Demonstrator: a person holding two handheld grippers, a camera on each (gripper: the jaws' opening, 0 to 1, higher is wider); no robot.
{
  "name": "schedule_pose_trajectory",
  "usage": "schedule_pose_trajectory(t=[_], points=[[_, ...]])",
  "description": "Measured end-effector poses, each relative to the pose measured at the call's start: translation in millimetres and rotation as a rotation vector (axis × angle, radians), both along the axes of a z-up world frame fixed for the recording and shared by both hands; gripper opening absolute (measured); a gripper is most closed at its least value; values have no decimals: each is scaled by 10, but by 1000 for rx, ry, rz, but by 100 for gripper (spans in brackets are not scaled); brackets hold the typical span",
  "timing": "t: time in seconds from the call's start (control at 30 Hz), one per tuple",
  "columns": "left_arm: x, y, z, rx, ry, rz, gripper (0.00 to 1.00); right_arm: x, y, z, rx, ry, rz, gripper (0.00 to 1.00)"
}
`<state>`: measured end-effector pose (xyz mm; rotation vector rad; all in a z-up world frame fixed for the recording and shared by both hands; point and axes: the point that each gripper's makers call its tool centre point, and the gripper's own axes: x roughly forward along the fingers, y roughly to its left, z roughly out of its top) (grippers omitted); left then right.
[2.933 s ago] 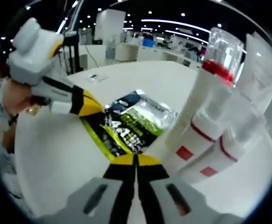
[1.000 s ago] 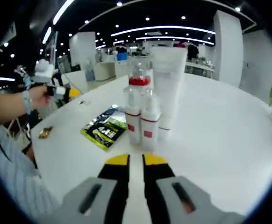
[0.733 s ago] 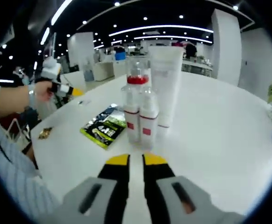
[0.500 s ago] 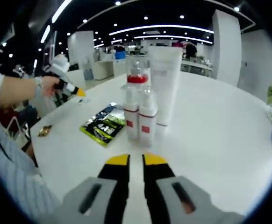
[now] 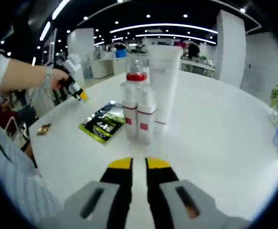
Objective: Arrange the skincare products in the storage area until every visible bottle or jar stands upright without overlapping.
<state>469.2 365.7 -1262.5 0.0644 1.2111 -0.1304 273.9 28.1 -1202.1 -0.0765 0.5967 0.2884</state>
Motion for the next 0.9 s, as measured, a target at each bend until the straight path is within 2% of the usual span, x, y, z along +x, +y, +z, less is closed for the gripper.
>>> schedule_pose_trajectory(t=[0.27, 0.37, 0.57, 0.9], points=[[-9, -13, -8, 6, 68, 55, 57, -3, 3, -11, -9, 5, -5, 9], [-56, -36, -4, 13, 133, 98, 54, -6, 19, -24, -13, 12, -2, 9], [-123, -108, -7, 24, 210, 68, 48, 9, 22, -22, -24, 14, -1, 9], [-156, -119, -3, 31, 271, 59, 42, 3, -29, -50, -21, 21, -20, 9]])
